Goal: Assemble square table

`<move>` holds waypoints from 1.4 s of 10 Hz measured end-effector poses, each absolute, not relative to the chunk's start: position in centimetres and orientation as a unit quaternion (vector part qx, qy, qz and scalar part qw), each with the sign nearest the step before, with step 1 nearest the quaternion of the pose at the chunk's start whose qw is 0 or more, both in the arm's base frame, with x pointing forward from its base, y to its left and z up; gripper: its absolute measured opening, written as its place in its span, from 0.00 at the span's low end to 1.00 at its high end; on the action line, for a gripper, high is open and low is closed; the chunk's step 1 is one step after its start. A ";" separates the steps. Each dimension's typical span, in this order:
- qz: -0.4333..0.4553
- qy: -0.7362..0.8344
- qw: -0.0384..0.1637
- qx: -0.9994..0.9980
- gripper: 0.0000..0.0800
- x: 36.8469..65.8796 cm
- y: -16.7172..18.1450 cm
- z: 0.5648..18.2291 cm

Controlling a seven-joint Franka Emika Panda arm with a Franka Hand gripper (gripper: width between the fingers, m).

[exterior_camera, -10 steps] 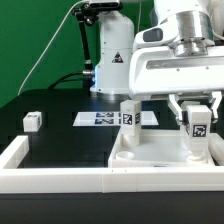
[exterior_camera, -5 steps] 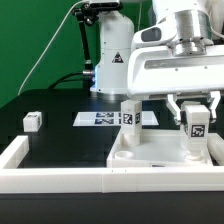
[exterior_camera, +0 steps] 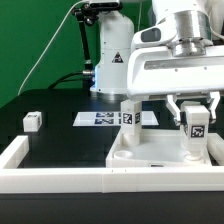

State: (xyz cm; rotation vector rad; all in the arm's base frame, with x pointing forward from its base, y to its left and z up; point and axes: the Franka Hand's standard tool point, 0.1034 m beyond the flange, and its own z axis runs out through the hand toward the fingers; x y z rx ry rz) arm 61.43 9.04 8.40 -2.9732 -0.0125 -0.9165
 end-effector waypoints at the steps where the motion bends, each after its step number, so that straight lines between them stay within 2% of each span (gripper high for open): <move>1: -0.293 -0.006 0.016 -0.956 0.37 61.3 9.3 8.2; 8: -0.295 -0.007 0.016 -0.955 0.37 61.2 9.5 7.9; 9: -0.290 -0.007 0.017 -0.957 0.50 61.1 9.5 7.7; 10: -0.290 -0.007 0.017 -0.957 0.50 61.1 9.5 7.7; 11: -0.290 -0.007 0.017 -0.957 0.72 61.1 9.5 7.7; 12: -0.290 -0.007 0.017 -0.957 0.72 61.1 9.5 7.7; 13: -0.290 -0.007 0.017 -0.957 0.79 61.1 9.5 7.7; 14: -0.290 -0.007 0.017 -0.957 0.81 61.1 9.5 7.7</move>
Offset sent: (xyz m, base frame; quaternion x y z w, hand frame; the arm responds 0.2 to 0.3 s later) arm -0.0026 0.0047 -0.0087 0.0012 0.0097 0.0032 0.9999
